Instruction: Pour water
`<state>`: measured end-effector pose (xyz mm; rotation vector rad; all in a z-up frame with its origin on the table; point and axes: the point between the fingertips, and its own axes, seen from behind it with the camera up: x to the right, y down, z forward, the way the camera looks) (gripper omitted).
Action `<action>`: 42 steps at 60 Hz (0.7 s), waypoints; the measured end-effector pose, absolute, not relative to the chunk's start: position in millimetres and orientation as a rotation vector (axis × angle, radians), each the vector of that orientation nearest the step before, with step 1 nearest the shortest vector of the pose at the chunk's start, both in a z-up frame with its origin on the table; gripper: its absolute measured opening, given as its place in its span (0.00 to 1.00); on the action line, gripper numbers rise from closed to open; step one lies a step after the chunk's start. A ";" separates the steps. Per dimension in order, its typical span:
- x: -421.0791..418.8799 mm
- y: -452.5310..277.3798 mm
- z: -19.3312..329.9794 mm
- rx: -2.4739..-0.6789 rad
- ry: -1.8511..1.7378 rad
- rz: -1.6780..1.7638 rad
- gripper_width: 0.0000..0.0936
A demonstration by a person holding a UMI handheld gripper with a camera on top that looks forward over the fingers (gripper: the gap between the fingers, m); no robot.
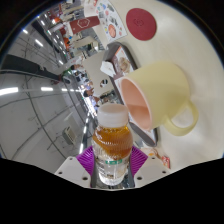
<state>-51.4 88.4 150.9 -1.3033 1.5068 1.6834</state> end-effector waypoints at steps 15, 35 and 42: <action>-49.3 88.4 200.8 -1.644 1.040 1.327 0.45; 50.9 85.3 278.6 -1.804 0.268 0.546 0.45; 103.2 89.1 249.8 -1.842 0.069 0.291 0.45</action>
